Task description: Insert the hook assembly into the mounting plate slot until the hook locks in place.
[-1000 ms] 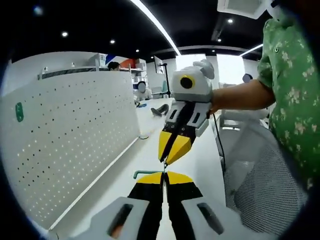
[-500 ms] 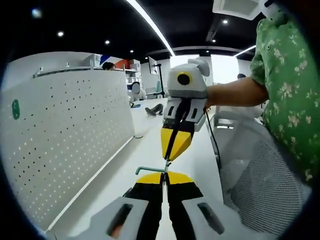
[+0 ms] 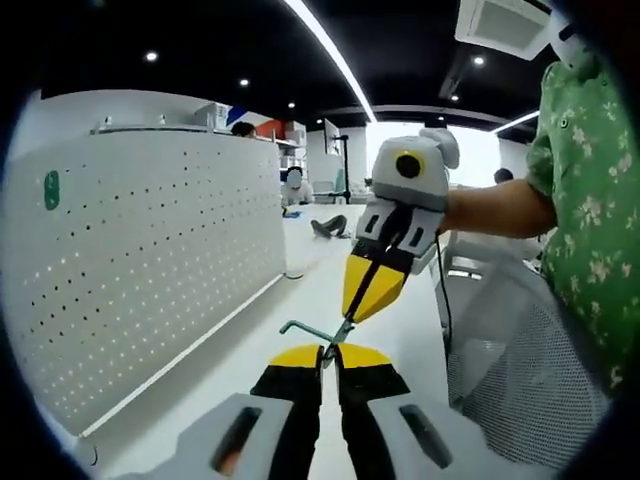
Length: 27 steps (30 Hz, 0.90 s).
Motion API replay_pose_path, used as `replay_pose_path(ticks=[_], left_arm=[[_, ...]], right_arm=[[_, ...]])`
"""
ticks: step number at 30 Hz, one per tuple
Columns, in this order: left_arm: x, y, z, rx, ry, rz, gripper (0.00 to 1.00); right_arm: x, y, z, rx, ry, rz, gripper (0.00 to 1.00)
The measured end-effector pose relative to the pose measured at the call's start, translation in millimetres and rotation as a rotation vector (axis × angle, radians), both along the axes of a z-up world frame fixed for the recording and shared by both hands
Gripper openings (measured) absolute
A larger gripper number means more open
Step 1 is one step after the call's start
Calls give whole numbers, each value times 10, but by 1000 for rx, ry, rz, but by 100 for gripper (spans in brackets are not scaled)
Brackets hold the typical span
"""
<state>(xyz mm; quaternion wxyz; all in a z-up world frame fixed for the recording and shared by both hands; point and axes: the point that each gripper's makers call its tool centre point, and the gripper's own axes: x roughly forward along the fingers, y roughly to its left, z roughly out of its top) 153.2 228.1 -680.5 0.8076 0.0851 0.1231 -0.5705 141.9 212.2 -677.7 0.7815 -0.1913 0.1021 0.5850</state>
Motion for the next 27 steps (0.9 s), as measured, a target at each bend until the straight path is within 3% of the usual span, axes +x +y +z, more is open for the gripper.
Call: replay_pose_path(ticks=[13,17,27], left_arm=[[54,46,-1,-86,118,59,11],[69,53,-2,-91,124,80,13],[125,62,4,-124,171,140,14]], right_arm=[[54,-34,69,1,-35,-27,0],[71,-28,97,-6,-58,-39,0],[175,-24,187,-73,-234,-92,0]])
